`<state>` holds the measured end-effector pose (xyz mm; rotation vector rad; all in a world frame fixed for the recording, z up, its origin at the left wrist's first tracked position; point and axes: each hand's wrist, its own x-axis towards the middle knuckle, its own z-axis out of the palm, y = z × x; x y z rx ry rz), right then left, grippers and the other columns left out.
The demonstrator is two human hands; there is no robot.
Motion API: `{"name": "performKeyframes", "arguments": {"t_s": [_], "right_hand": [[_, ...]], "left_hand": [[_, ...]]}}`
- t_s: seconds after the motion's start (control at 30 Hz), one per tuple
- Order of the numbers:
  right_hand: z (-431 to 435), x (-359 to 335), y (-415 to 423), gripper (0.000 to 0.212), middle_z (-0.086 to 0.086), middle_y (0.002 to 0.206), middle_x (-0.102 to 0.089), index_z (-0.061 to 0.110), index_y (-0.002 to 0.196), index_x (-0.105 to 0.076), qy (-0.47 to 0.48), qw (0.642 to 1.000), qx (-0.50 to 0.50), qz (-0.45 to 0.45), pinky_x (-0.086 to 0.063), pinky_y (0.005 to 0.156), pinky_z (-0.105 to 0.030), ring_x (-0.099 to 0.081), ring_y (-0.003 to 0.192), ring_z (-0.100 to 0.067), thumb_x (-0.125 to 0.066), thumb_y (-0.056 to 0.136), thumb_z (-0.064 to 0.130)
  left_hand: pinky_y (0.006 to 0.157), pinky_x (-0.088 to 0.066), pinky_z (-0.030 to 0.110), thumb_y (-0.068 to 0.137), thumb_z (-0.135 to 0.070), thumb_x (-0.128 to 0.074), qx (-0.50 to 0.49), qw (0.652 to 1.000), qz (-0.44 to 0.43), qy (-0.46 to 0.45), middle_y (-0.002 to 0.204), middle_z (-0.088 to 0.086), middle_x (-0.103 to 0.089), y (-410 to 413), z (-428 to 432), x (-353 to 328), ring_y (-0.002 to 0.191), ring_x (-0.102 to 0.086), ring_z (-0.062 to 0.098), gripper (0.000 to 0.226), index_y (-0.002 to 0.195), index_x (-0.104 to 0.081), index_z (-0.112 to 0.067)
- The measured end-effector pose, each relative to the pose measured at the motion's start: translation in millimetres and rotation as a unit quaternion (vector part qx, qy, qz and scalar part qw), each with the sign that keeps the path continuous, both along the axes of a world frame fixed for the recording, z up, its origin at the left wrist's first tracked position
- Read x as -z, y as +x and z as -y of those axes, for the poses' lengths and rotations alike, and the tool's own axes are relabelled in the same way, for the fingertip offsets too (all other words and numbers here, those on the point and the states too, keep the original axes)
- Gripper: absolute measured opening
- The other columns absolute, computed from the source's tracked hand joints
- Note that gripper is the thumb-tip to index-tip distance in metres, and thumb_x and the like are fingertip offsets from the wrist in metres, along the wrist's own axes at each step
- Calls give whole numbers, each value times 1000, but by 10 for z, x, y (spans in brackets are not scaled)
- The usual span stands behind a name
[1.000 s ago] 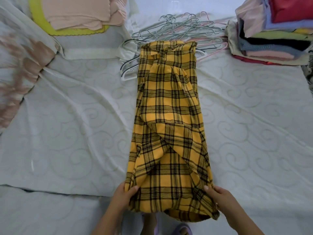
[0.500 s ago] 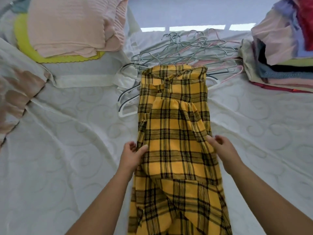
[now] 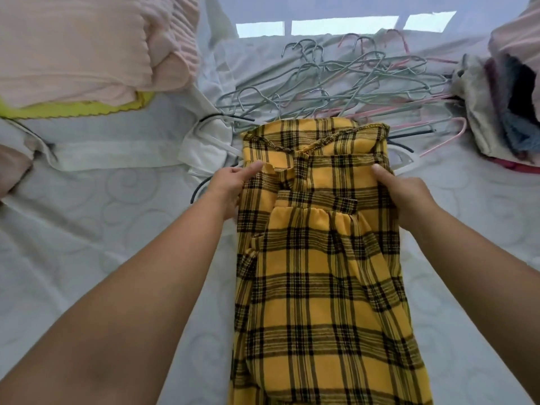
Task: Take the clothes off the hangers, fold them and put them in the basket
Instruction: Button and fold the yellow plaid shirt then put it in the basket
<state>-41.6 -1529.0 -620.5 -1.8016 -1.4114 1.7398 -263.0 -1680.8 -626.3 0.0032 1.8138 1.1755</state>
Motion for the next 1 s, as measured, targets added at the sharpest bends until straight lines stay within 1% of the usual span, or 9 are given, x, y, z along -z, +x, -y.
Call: {"name": "performKeyframes", "arguments": {"t_s": [0.1,0.2,0.3,0.4,0.47,0.57,0.73,0.87,1.0], "right_hand": [[-73,-112,-18,31,-5,87,-64,10,92,-57,-33,999,-21,-4,-48,59,-31,-61,79,-19,-68,82,37],[-125,-179,34,34,-4,85,-62,8,92,-57,-7,998,-62,21,-44,59,-27,-59,76,-17,-69,81,38],[-149,-295,52,14,-2,82,-62,12,85,-59,26,996,-80,-12,-45,64,-24,-60,76,-14,-63,88,26],[-182,-410,91,11,-1,82,-66,12,96,-63,37,993,-84,-78,-48,72,-23,-63,78,-14,-55,90,8],[-188,-515,187,18,3,73,-69,13,90,-64,50,987,-97,-114,-49,66,-18,-65,69,-8,-52,89,-1],[-66,-676,460,23,5,77,-72,13,86,-64,66,972,-184,-133,-48,75,-20,-67,76,-7,-51,87,-6],[414,-812,1044,37,1,99,-73,18,97,-70,90,939,-310,-116,-50,85,-18,-66,98,-13,-51,84,-12],[878,-770,1534,63,19,86,-72,39,78,-76,118,920,-357,-109,-46,78,-5,-64,85,8,-50,83,-19],[1326,-338,2127,55,26,96,-69,42,87,-72,291,819,-495,9,-52,79,-16,-62,90,10,-54,78,-9]], "left_hand": [[78,-54,44,77,-28,-71,15,998,62,4,97,11,-68,-94,-39,-36,92,-65,29,40,108,-61,-4],[69,-52,38,81,-24,-66,35,992,119,23,85,8,-69,-110,-51,-103,80,-66,24,23,97,-62,-8],[77,-54,39,87,-15,-59,20,987,113,109,86,8,-68,-147,-63,-192,84,-66,22,11,96,-61,-9],[74,-58,35,92,-5,-49,11,977,97,187,80,6,-70,-184,-21,-346,75,-68,18,12,96,-59,-8],[64,-59,29,93,-2,-44,22,972,92,214,72,3,-71,-163,93,-476,65,-69,14,19,90,-61,-10],[62,-55,24,92,3,-39,54,969,73,229,70,-1,-71,-27,379,-612,63,-66,11,30,87,-63,-14],[69,-42,32,84,6,-35,81,969,59,225,75,3,-66,433,922,-731,67,-58,16,31,90,-61,-10],[77,-40,35,79,-1,-50,190,966,-7,173,91,15,-64,844,1490,-778,83,-53,24,22,93,-66,3],[79,-46,23,79,-1,-50,304,951,-39,31,86,1,-72,1244,2170,-667,83,-63,8,25,88,-73,-5]]}}
